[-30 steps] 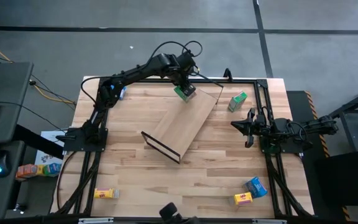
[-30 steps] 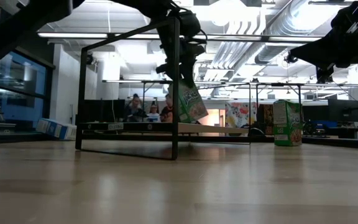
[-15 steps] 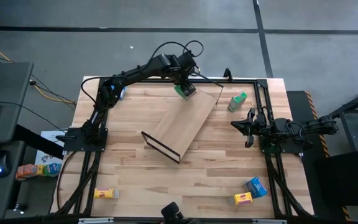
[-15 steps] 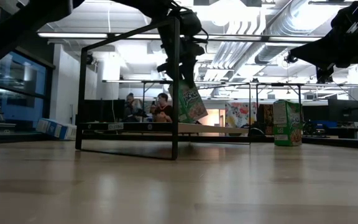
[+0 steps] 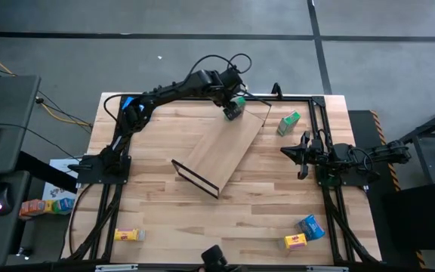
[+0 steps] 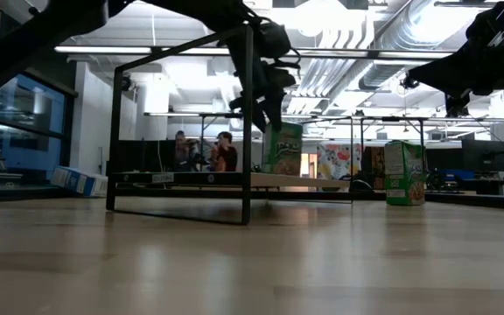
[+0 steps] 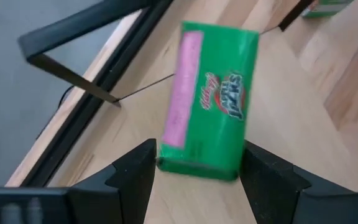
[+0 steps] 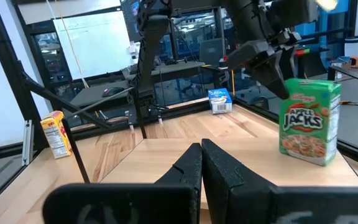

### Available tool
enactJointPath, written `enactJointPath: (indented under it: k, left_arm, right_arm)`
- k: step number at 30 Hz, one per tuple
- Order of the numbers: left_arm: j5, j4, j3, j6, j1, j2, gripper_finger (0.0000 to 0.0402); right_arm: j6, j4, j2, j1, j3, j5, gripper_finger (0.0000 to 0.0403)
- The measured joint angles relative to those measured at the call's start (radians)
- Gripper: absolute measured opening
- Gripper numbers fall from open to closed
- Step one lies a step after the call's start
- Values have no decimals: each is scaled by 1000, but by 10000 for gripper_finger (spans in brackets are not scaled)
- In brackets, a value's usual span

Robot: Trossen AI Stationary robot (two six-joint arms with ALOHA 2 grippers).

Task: Stack cereal on shelf
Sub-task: Put the left green cereal box on the shelf

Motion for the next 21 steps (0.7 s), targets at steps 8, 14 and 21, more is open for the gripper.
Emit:
enactJointPath:
  k: [8,14,21]
  left_arm:
    - [2,24,0,4,0,0,212]
    - [42,17,0,-5,0,0,212]
    - [43,-33,0,-78,-1,0,211]
  right_arm:
    - [0,0,5,0,0,0,0]
    - [0,0,5,0,0,0,0]
    - [0,0,5,0,0,0,0]
